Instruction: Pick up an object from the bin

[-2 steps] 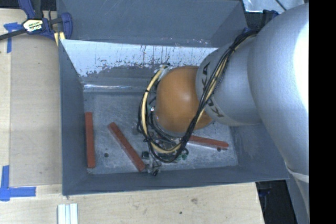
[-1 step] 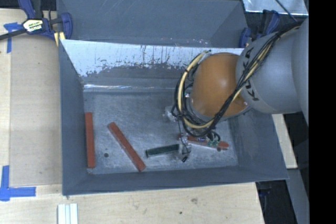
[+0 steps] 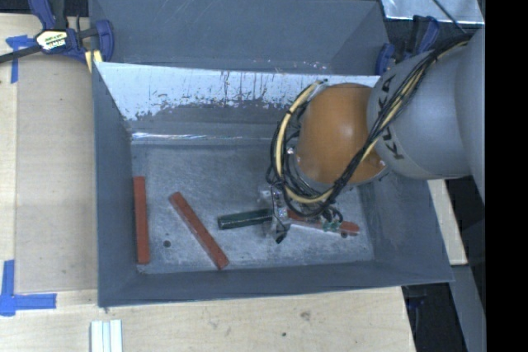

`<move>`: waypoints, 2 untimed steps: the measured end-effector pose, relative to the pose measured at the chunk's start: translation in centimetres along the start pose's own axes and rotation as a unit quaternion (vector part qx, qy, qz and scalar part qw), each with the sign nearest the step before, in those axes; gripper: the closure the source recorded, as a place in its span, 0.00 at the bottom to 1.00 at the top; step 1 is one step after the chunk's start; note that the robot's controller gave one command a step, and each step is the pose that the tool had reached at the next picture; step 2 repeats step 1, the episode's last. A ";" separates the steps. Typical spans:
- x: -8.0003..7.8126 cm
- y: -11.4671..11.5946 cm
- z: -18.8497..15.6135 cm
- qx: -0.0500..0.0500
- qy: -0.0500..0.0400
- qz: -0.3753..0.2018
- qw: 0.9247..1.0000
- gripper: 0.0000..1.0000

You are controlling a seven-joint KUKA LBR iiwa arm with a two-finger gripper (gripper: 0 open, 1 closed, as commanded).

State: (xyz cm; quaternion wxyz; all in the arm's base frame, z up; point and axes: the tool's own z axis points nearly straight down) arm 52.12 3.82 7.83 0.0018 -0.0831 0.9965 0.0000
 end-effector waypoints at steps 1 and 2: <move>-2.2 -2.8 -14.5 0.001 -0.005 0.022 1.000 1.00; -2.2 -2.8 -14.5 0.001 -0.005 0.022 1.000 1.00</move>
Offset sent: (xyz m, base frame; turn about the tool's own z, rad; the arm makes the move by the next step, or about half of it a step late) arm 0.0223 -0.0229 0.1404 0.0405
